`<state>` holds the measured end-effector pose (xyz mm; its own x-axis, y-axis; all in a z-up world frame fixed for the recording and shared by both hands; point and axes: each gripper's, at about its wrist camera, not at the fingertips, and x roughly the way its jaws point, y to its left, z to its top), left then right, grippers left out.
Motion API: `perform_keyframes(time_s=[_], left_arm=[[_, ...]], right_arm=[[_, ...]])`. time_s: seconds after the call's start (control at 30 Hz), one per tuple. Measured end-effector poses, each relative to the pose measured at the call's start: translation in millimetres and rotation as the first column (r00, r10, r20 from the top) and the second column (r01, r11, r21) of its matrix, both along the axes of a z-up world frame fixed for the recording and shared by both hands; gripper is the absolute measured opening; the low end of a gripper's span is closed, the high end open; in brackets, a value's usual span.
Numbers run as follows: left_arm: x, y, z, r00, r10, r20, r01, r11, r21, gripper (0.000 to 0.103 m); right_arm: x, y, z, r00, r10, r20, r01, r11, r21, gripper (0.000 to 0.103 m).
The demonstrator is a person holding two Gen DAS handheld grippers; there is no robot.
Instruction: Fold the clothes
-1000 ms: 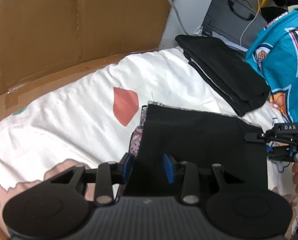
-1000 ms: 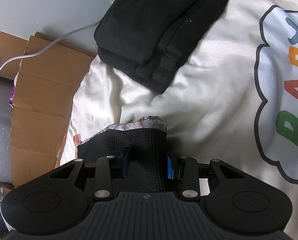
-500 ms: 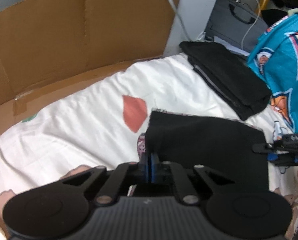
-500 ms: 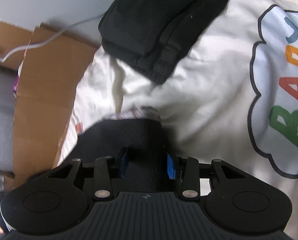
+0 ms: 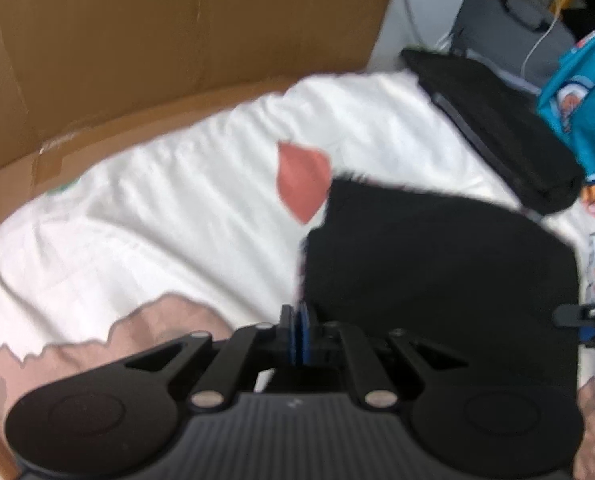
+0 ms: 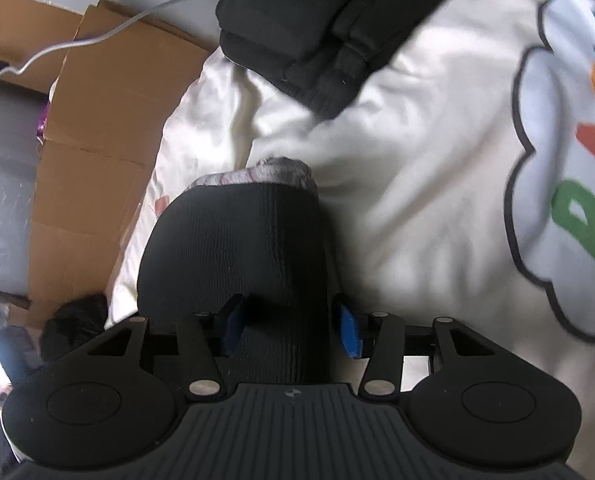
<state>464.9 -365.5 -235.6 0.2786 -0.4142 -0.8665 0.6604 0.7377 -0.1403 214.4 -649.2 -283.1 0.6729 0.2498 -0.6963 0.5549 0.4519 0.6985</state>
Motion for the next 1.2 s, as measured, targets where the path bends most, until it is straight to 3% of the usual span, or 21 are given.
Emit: perform_keyframes(time_s=[0.07, 0.13, 0.23, 0.37, 0.5, 0.57, 0.6, 0.67, 0.83, 0.9, 0.93, 1.03, 1.2], left_arm=[[-1.0, 1.7, -2.0, 1.000, 0.009, 0.002, -0.009, 1.000, -0.006, 0.000], [0.3, 5.2, -0.4, 1.000, 0.029, -0.010, -0.029, 0.999, -0.026, 0.000], [4.0, 10.5, 5.4, 0.999, 0.034, -0.004, -0.035, 0.999, -0.016, 0.002], [11.8, 24.9, 18.5, 0.998, 0.056, 0.008, -0.056, 0.998, -0.041, 0.003], [18.1, 40.6, 31.1, 0.998, 0.054, -0.029, -0.057, 0.991, -0.123, 0.003], [18.4, 43.2, 34.3, 0.998, 0.036, -0.055, -0.044, 0.986, -0.158, 0.003], [17.6, 43.4, 35.1, 0.998, 0.028, -0.060, -0.037, 0.985, -0.169, 0.003], [13.2, 42.7, 36.1, 0.999, 0.015, -0.051, -0.024, 0.983, -0.180, 0.003], [0.1, 36.9, 27.8, 0.997, -0.017, -0.079, 0.003, 0.983, -0.183, 0.003], [-4.5, 33.9, 26.0, 0.996, -0.030, -0.082, 0.016, 0.986, -0.168, 0.003], [-6.1, 32.5, 26.1, 0.996, -0.034, -0.083, 0.020, 0.987, -0.162, 0.003], [-8.1, 33.3, 27.9, 0.996, -0.038, -0.086, 0.025, 0.989, -0.148, 0.003], [-6.7, 33.9, 30.9, 0.996, -0.027, -0.087, 0.018, 0.994, -0.103, 0.003]], right_arm=[[1.5, 1.5, 0.3, 1.000, 0.014, 0.006, -0.014, 1.000, 0.002, 0.049], [2.5, 2.5, 1.7, 1.000, 0.022, 0.015, -0.022, 1.000, 0.001, 0.021], [-1.3, 0.6, 7.0, 0.999, 0.007, 0.047, -0.007, 1.000, 0.013, 0.011], [-5.8, -2.0, 15.9, 0.997, -0.012, 0.082, 0.011, 1.000, 0.005, 0.010], [-2.8, -4.9, 7.3, 0.998, -0.015, 0.054, 0.013, 0.999, 0.032, 0.014], [-1.7, -8.4, -5.7, 0.999, -0.020, 0.043, 0.015, 0.994, 0.106, 0.034], [-1.5, -9.7, -13.7, 0.999, -0.021, 0.045, 0.014, 0.988, 0.156, 0.050], [-1.4, -11.4, -24.9, 0.998, -0.021, 0.053, 0.009, 0.974, 0.224, 0.050], [-0.7, -6.8, -25.5, 0.996, -0.006, 0.090, -0.012, 0.978, 0.206, 0.048], [0.7, -5.2, -23.4, 0.995, -0.001, 0.095, -0.016, 0.983, 0.182, 0.035], [0.7, -4.2, -21.7, 0.996, 0.003, 0.094, -0.018, 0.986, 0.165, 0.024], [-1.3, 0.4, -15.1, 0.994, 0.009, 0.106, -0.023, 0.991, 0.131, 0.010], [-7.3, 3.2, -9.7, 0.993, -0.009, 0.114, -0.005, 0.993, 0.118, 0.010]])
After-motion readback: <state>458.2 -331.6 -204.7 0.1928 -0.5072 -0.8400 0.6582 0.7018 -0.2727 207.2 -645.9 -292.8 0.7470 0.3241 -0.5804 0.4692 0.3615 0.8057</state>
